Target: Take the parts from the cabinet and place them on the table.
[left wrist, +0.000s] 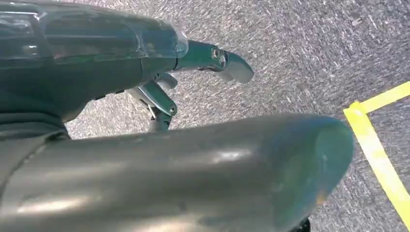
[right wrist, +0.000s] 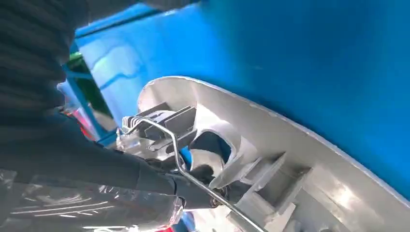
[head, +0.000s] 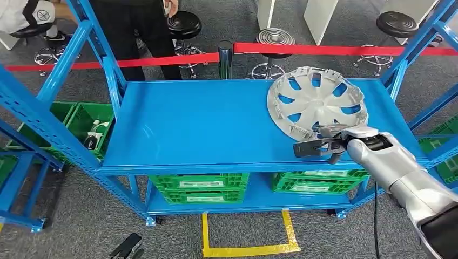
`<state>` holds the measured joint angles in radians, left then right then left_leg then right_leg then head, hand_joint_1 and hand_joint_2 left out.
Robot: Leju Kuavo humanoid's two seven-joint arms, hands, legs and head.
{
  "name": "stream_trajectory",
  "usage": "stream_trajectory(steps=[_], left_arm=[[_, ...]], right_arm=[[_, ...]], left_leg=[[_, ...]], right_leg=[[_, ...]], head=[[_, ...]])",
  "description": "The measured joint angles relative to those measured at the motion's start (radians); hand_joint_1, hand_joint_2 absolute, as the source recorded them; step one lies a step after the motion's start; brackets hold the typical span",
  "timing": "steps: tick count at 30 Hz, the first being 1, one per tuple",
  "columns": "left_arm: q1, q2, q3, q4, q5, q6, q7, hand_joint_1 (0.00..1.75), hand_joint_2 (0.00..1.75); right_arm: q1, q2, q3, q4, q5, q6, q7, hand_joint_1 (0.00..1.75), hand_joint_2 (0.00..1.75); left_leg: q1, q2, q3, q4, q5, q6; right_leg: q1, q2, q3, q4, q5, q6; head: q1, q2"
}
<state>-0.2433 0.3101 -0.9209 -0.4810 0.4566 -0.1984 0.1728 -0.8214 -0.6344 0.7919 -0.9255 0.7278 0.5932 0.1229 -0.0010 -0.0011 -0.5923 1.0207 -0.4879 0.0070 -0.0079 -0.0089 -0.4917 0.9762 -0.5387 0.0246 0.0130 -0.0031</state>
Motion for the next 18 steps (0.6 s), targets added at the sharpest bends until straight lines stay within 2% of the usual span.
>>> stream_trajectory(steps=[3, 8, 18], left_arm=[[-0.003, 0.000, 0.000, 0.003, -0.005, -0.001, -0.008, 0.00, 0.00], [-0.004, 0.004, 0.000, 0.011, -0.009, -0.010, -0.036, 0.00, 0.00], [-0.004, 0.005, 0.000, 0.026, -0.011, -0.010, -0.042, 0.00, 0.00]], right_arm=[[0.003, 0.004, 0.001, -0.011, -0.018, -0.008, 0.004, 1.75, 1.75], [0.002, 0.000, 0.002, -0.012, -0.024, -0.041, -0.035, 1.75, 1.75], [0.015, 0.000, 0.004, -0.009, -0.026, -0.041, -0.044, 1.75, 1.75]], left_leg=[[0.000, 0.003, 0.001, 0.000, 0.000, 0.000], [0.000, 0.004, 0.002, 0.000, 0.000, 0.000], [0.000, 0.004, 0.003, 0.000, 0.000, 0.000]], right_leg=[[0.000, 0.003, 0.000, 0.000, 0.000, 0.000], [0.000, 0.004, 0.001, 0.000, 0.000, 0.000], [-0.001, 0.004, 0.002, 0.000, 0.000, 0.000]], head=[[0.000, 0.000], [0.000, 0.000], [0.000, 0.000]])
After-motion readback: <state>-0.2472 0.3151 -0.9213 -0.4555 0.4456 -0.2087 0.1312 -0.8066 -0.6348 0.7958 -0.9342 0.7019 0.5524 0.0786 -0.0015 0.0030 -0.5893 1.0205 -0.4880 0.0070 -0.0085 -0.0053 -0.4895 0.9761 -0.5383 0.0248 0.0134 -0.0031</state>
